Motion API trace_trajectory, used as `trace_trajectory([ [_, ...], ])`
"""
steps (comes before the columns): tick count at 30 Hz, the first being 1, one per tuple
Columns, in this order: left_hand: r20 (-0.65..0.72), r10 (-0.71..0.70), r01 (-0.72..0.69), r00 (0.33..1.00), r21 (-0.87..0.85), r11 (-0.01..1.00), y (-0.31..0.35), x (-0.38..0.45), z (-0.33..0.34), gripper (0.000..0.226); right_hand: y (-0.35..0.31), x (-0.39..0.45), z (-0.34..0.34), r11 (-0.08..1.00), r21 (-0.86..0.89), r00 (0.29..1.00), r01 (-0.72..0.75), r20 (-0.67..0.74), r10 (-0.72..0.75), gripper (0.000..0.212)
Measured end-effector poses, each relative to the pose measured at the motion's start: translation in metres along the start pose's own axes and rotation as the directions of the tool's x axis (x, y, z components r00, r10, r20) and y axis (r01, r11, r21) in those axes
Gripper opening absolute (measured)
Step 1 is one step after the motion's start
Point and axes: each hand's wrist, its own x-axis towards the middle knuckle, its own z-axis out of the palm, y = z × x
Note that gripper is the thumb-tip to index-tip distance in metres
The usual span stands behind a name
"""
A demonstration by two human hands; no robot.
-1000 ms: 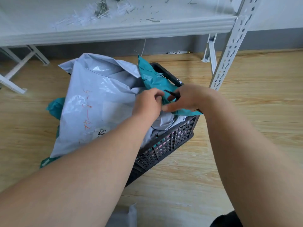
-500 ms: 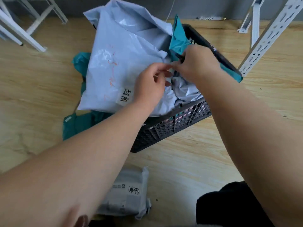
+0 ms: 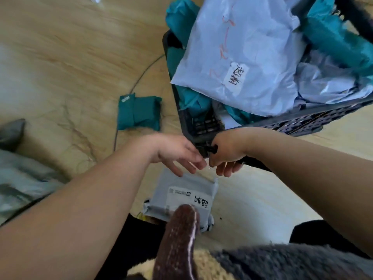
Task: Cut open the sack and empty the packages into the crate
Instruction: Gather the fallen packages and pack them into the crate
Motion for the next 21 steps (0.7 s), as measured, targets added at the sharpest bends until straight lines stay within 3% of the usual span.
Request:
trace_trajectory([
  [5,-0.031,-0.206,0.203,0.978,-0.068,0.977,-0.052,0.025,-0.005,0.025,0.005,0.033,0.044,0.982,0.132,0.990,-0.135,0.064,0.127,0.024],
  [7,-0.232,-0.297,0.328,0.926,0.110,0.938,-0.075,0.044,0.003,0.026,0.013,0.053,0.070,0.948,0.243,0.977,-0.206,-0.008,0.214,0.019],
  [10,-0.434,-0.283,0.477,0.855,0.443,0.760,-0.085,0.059,0.017,0.034,0.032,0.079,0.094,0.903,0.346,0.936,-0.254,-0.149,0.320,0.019],
  [12,-0.469,-0.303,0.501,0.830,0.387,0.774,-0.086,0.064,0.022,0.042,0.038,0.086,0.101,0.857,0.427,0.933,-0.288,-0.075,0.351,0.011],
  [16,-0.452,-0.343,0.452,0.823,0.156,0.878,-0.089,0.063,0.016,0.044,0.035,0.092,0.105,0.799,0.527,0.953,-0.289,0.079,0.293,0.025],
  [19,-0.366,-0.360,0.320,0.858,-0.165,0.933,-0.083,0.059,0.013,0.044,0.036,0.091,0.102,0.833,0.427,0.933,-0.352,0.088,0.349,0.034],
  [21,-0.387,-0.318,0.243,0.866,-0.231,0.942,-0.069,0.059,0.015,0.037,0.044,0.085,0.094,0.842,0.362,0.914,-0.400,0.087,0.397,0.041],
])
